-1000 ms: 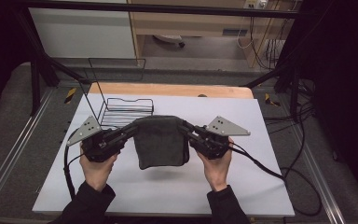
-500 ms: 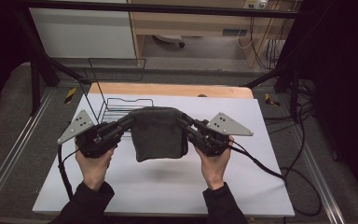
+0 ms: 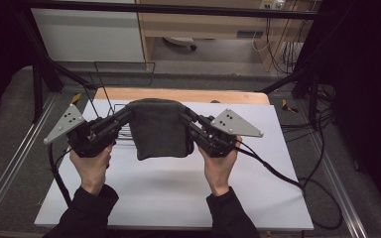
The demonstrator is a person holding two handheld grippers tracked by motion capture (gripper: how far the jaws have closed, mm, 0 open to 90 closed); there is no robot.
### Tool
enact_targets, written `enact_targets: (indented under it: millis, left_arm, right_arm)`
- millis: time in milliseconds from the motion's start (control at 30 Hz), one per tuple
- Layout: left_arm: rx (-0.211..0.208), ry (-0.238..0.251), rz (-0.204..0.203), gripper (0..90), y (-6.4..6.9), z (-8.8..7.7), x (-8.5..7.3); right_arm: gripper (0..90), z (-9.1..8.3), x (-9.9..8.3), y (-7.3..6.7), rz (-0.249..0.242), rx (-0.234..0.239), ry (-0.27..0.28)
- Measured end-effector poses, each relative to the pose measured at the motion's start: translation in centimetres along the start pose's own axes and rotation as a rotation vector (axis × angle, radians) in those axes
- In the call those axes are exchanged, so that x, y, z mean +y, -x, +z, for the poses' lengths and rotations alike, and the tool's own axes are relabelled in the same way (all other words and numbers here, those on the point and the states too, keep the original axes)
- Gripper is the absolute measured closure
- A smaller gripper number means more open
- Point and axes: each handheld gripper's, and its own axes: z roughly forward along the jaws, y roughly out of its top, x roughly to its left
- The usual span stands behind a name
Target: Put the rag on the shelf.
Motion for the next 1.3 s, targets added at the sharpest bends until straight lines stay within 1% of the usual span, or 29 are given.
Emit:
enact_targets:
  millis: [167, 200, 233, 267, 467, 533, 567, 600, 733, 833, 900, 933, 967, 1067, 1133, 1300]
  left_arm:
    - [0.014, 0.035, -0.011, 81.6, -0.8, -0.5, 1.0]
    - [0.018, 0.040, -0.008, 81.6, -0.9, -0.7, 1.2]
    - [0.023, 0.051, -0.010, 81.6, -1.0, -0.8, 1.4]
    - [0.027, 0.058, -0.013, 81.6, -1.2, -0.9, 1.6]
    - [0.041, 0.105, -0.020, 81.7, -1.9, -1.4, 2.9]
    - [0.045, 0.123, -0.017, 81.7, -2.1, -1.5, 3.4]
    - [0.048, 0.131, -0.016, 81.7, -2.2, -1.6, 3.6]
    - [0.051, 0.135, -0.014, 81.7, -2.3, -1.7, 3.8]
    - [0.061, 0.150, -0.007, 81.6, -2.5, -1.9, 4.7]
    - [0.068, 0.166, 0.002, 81.6, -2.7, -2.0, 5.3]
    - [0.072, 0.176, 0.004, 81.6, -2.9, -2.1, 5.7]
    - [0.074, 0.180, 0.005, 81.6, -2.9, -2.1, 5.9]
    - [0.077, 0.184, 0.005, 81.6, -3.0, -2.1, 6.1]
    - [0.080, 0.197, -0.003, 81.6, -3.5, -2.2, 6.7]
    - [0.081, 0.205, -0.009, 81.6, -3.8, -2.2, 7.1]
    - [0.099, 0.221, -0.003, 81.6, -4.4, -2.3, 8.2]
  right_arm:
    - [80.9, 1.1, 1.0, -0.7, -0.010, 0.005, 0.020]
    - [80.9, 1.5, 1.4, -1.0, -0.018, 0.002, 0.025]
    - [80.9, 1.5, 1.4, -1.0, -0.018, 0.002, 0.025]
    - [80.9, 1.9, 1.8, -1.2, -0.024, 0.004, 0.033]
    - [80.9, 3.0, 2.9, -1.7, -0.031, 0.010, 0.053]
    - [80.9, 3.6, 3.6, -1.9, -0.033, 0.009, 0.069]
    - [80.9, 3.6, 3.6, -1.9, -0.033, 0.009, 0.069]
    - [80.9, 4.0, 4.0, -2.0, -0.036, 0.007, 0.077]
    - [80.9, 4.5, 4.7, -2.1, -0.031, 0.008, 0.087]
    - [80.9, 5.0, 5.3, -2.3, -0.049, 0.008, 0.098]
    - [80.9, 5.2, 5.8, -2.4, -0.049, 0.010, 0.105]
    - [80.9, 5.6, 6.2, -2.4, -0.054, 0.007, 0.109]
    - [80.9, 5.6, 6.2, -2.4, -0.054, 0.007, 0.109]
    - [81.0, 6.4, 7.1, -2.6, -0.059, 0.008, 0.118]
    - [80.9, 6.7, 7.3, -2.6, -0.064, 0.007, 0.119]
    - [80.9, 7.9, 8.4, -2.6, -0.068, 0.007, 0.128]
